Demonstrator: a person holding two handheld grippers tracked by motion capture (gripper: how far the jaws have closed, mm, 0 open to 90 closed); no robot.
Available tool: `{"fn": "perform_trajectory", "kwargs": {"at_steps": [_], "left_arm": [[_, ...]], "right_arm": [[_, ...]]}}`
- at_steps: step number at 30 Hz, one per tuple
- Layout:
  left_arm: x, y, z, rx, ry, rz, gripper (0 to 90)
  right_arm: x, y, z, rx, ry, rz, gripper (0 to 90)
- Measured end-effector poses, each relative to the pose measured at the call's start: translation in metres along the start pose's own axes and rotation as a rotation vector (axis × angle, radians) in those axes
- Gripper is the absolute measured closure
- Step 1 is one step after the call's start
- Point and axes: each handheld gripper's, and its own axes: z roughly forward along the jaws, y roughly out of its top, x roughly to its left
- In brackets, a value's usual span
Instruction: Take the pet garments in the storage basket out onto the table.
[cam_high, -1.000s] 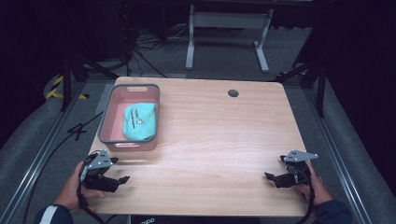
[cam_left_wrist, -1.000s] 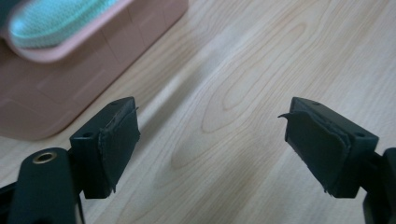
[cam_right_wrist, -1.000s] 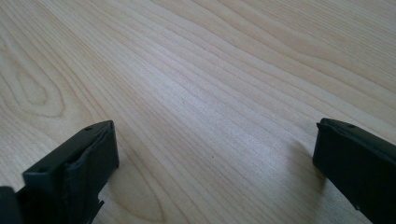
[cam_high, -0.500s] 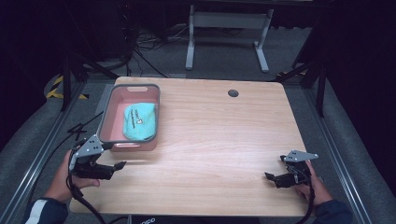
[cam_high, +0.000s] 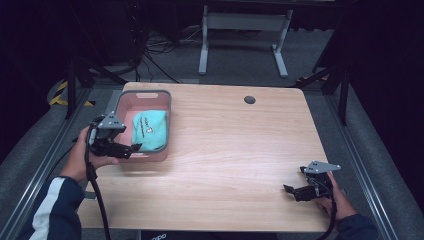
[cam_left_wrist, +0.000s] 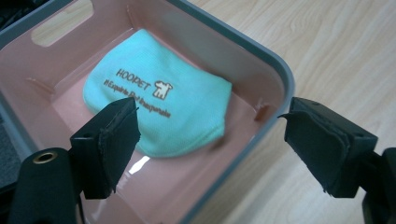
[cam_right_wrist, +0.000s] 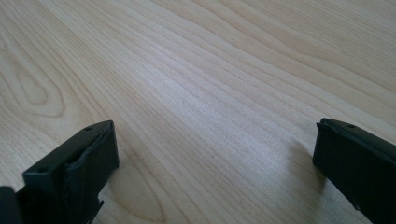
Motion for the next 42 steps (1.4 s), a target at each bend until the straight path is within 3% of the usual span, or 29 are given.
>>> {"fn": "perform_trajectory", "kwargs": {"at_steps": [3, 7, 8, 12, 18, 20, 22, 26, 27, 28, 30, 32, 34, 37, 40, 41, 42], "left_arm": [[0.004, 0.009, 0.013, 0.036, -0.002, -0.017, 18.0], [0.013, 0.020, 0.034, 0.098, -0.017, -0.009, 17.8], [0.017, 0.023, 0.043, 0.110, -0.016, -0.040, 17.6], [0.026, 0.028, 0.056, 0.141, -0.002, -0.055, 16.4], [0.042, 0.038, 0.090, 0.284, 0.010, -0.082, 16.0], [0.045, 0.037, 0.104, 0.344, 0.005, -0.115, 16.1], [0.045, 0.037, 0.117, 0.401, 0.044, -0.110, 16.9], [0.046, 0.036, 0.137, 0.490, 0.076, -0.133, 16.3], [0.046, 0.036, 0.137, 0.490, 0.076, -0.133, 15.5], [0.047, 0.034, 0.147, 0.542, 0.072, -0.151, 15.5], [0.048, 0.033, 0.152, 0.535, 0.062, -0.180, 13.3], [0.050, 0.033, 0.153, 0.537, 0.045, -0.172, 9.4], [0.052, 0.032, 0.155, 0.541, 0.046, -0.191, 6.5], [0.060, 0.026, 0.156, 0.528, -0.011, -0.263, 7.0], [0.059, 0.026, 0.155, 0.524, -0.017, -0.262, 12.0], [0.057, 0.029, 0.153, 0.533, -0.027, -0.239, 12.0], [0.056, 0.031, 0.152, 0.539, -0.031, -0.216, 23.3]], "right_arm": [[0.000, 0.000, 0.000, 0.000, 0.000, 0.000, 0.6], [0.000, 0.000, 0.000, 0.000, 0.000, 0.000, 0.5], [0.000, 0.000, 0.000, 0.000, 0.000, 0.000, 0.6], [0.000, 0.000, 0.000, 0.000, 0.000, 0.000, 0.6], [0.000, 0.000, 0.000, 0.000, 0.000, -0.001, 0.6], [0.000, 0.000, 0.000, 0.000, 0.000, 0.000, 0.6], [0.000, 0.000, 0.000, 0.000, 0.000, 0.000, 0.6], [0.000, 0.000, 0.000, 0.000, 0.000, 0.000, 0.5], [0.000, 0.000, 0.000, 0.000, 0.000, 0.000, 0.5], [0.000, 0.000, 0.000, 0.000, 0.000, 0.000, 0.5], [0.000, 0.000, 0.000, 0.000, 0.000, 0.000, 0.5], [0.000, 0.000, 0.000, 0.000, 0.000, 0.000, 0.5], [0.000, 0.000, 0.000, 0.000, 0.000, 0.000, 0.5], [0.000, 0.000, 0.000, 0.000, 0.000, 0.000, 0.5], [0.000, 0.000, 0.000, 0.000, 0.000, 0.000, 0.5], [0.000, 0.000, 0.000, 0.000, 0.000, 0.001, 0.5], [0.000, 0.000, 0.000, 0.000, 0.000, 0.000, 0.5]]}}
